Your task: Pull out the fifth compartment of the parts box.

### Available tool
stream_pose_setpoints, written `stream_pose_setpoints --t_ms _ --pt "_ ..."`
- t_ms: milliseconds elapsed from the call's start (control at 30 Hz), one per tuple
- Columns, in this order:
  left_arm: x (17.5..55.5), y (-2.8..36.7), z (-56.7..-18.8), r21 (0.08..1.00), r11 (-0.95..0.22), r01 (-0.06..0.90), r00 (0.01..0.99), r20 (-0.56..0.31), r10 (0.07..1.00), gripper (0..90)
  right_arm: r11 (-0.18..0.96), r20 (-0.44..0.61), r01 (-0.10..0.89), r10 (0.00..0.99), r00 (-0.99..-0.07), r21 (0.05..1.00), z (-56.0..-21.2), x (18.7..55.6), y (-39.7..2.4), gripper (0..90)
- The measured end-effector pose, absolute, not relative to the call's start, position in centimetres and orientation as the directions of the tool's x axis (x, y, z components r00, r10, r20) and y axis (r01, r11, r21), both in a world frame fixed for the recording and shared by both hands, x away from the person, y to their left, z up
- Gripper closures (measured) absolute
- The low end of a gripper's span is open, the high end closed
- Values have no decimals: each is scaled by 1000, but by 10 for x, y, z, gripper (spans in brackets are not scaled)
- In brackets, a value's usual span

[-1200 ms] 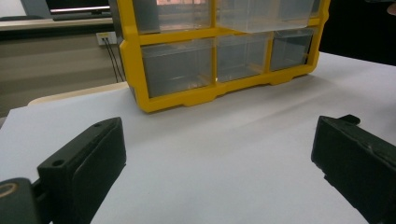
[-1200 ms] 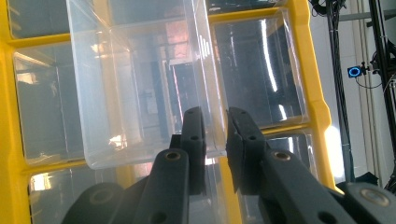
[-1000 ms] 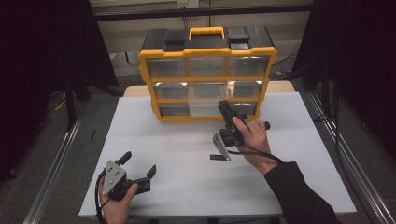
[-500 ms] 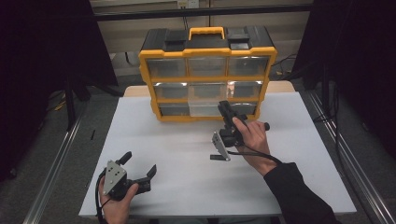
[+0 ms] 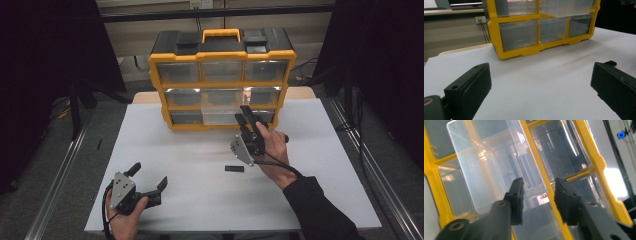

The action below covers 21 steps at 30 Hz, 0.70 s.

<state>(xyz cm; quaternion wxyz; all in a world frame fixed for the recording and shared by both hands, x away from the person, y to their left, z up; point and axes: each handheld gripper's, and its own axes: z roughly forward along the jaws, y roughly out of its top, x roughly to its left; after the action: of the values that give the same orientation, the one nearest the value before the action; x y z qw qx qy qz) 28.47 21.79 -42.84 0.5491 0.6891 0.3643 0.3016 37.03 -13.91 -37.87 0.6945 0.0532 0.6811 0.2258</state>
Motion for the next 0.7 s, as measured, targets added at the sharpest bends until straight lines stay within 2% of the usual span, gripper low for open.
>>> stream_pose_setpoints --t_ms 67,233,267,367,400,433,467,600,667,700 --pt "285 218 -428 977 -130 171 552 15 833 31 862 -890 -230 453 -48 451 -379 371 -143 525" --pt "285 218 -428 977 -132 169 552 18 834 31 816 -840 -201 536 -91 542 -379 372 -149 469" --pt "285 218 -428 977 -132 169 552 18 834 31 787 -809 -187 575 -120 587 -379 372 -152 429" --pt "285 218 -428 977 -131 169 551 17 834 31 757 -777 -177 613 -143 629 -379 371 -154 413" --pt "285 218 -428 977 -132 168 551 18 835 31 717 -734 -159 657 -170 678 -378 371 -158 372" --pt "285 218 -428 977 -132 168 551 18 835 31 717 -734 -159 657 -170 678 -378 371 -158 372" --pt "285 218 -428 977 -133 169 551 18 834 31 681 -694 -139 695 -187 719 -379 371 -161 337" --pt "285 218 -428 977 -128 168 552 14 834 31 661 -664 -95 719 -207 745 -381 371 -166 290" --pt "285 218 -428 977 -130 168 551 16 834 31 601 -595 -54 768 -238 797 -385 372 -171 237" --pt "285 218 -428 977 -127 169 552 13 834 31 601 -595 -54 768 -238 797 -385 372 -171 237"
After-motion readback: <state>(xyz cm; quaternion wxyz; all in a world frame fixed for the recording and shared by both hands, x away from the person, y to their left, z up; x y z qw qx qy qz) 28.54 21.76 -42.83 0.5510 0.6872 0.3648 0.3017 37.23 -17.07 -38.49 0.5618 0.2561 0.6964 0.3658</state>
